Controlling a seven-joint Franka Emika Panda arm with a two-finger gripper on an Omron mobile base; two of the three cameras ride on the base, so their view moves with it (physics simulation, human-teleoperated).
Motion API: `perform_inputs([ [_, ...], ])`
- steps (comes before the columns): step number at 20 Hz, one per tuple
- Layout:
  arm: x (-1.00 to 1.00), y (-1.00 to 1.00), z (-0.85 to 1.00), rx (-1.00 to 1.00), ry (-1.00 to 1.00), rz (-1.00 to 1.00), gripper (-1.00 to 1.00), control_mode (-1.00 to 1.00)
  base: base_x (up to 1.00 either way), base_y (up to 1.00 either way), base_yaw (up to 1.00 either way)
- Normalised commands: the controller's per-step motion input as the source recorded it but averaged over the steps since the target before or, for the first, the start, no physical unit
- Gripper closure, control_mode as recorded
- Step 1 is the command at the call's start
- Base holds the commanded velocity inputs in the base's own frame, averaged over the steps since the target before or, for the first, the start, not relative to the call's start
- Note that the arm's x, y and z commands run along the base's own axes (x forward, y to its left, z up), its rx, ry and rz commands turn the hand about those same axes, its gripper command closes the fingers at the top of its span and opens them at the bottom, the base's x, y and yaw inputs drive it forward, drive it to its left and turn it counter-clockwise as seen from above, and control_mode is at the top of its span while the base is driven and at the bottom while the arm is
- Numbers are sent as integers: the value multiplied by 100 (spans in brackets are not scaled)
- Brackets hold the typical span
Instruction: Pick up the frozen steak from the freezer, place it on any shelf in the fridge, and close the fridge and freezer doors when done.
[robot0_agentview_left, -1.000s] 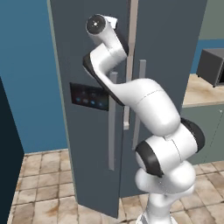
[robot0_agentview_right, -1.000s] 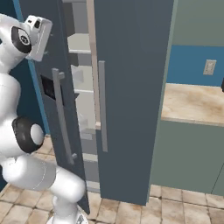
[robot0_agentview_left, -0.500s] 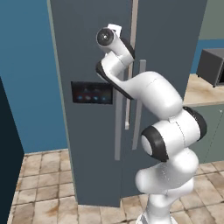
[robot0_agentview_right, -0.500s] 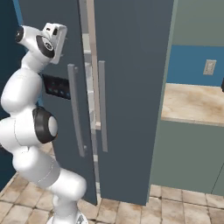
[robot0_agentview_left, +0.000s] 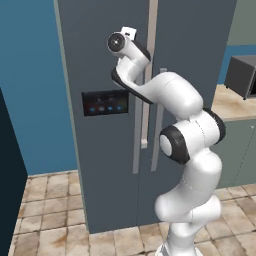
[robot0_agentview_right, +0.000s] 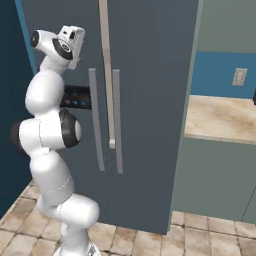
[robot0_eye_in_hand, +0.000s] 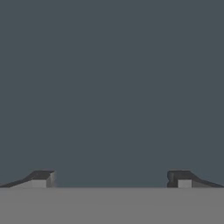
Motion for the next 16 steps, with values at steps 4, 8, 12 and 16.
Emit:
perform_inputs([
  [4,55,-4,-36,0,0,-5,-100,-100,0,0,0],
  [8,53,-13,-58,0,0,-3,-100,-100,0,0,0],
  [12,-10,-25,-72,0,-5,0,-100,-100,0,0,0],
  [16,-94,-9,-75,0,-21,-4,-100,-100,0,0,0],
])
